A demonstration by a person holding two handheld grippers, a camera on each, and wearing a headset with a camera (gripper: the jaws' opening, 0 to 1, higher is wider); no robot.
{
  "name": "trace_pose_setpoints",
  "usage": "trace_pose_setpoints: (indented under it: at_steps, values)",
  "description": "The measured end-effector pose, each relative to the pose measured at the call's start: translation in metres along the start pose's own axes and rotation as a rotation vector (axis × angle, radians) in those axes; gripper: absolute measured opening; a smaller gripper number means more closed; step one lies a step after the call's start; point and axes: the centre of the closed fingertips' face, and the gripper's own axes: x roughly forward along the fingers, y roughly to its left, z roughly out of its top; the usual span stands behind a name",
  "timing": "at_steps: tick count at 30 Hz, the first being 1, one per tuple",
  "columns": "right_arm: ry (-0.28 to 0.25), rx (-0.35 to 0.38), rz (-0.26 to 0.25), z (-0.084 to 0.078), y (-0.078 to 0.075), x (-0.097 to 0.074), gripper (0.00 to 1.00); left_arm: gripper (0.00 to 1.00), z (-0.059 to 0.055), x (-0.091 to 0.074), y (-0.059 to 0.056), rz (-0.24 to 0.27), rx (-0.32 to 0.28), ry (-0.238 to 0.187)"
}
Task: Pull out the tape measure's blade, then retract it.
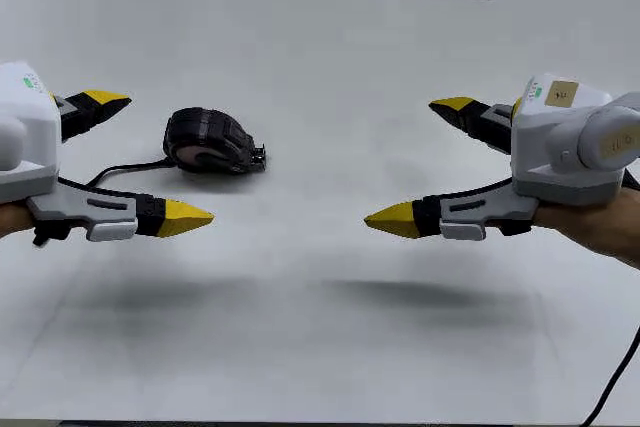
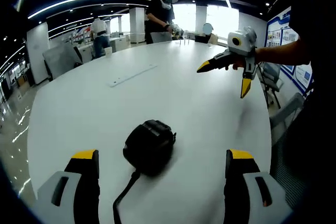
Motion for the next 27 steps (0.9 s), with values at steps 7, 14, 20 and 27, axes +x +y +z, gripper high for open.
trace_pose_setpoints:
  at_steps: [7, 14, 20, 27]
  values:
    - [0.008, -0.035, 0.041, 0.0, 0.0, 0.01, 0.93, 0.95, 0.0, 0.006, 0.003, -0.038, 0.036, 0.025]
    - [0.013, -0.093, 0.088, 0.002, 0.002, 0.023, 0.88, 0.89, -0.002, 0.012, 0.007, -0.071, 0.082, 0.051]
    - [0.016, -0.151, 0.143, 0.006, 0.008, 0.038, 0.81, 0.79, -0.007, 0.016, 0.008, -0.107, 0.126, 0.078]
    - [0.018, -0.208, 0.196, 0.009, 0.014, 0.058, 0.69, 0.64, -0.01, 0.022, 0.011, -0.142, 0.176, 0.104]
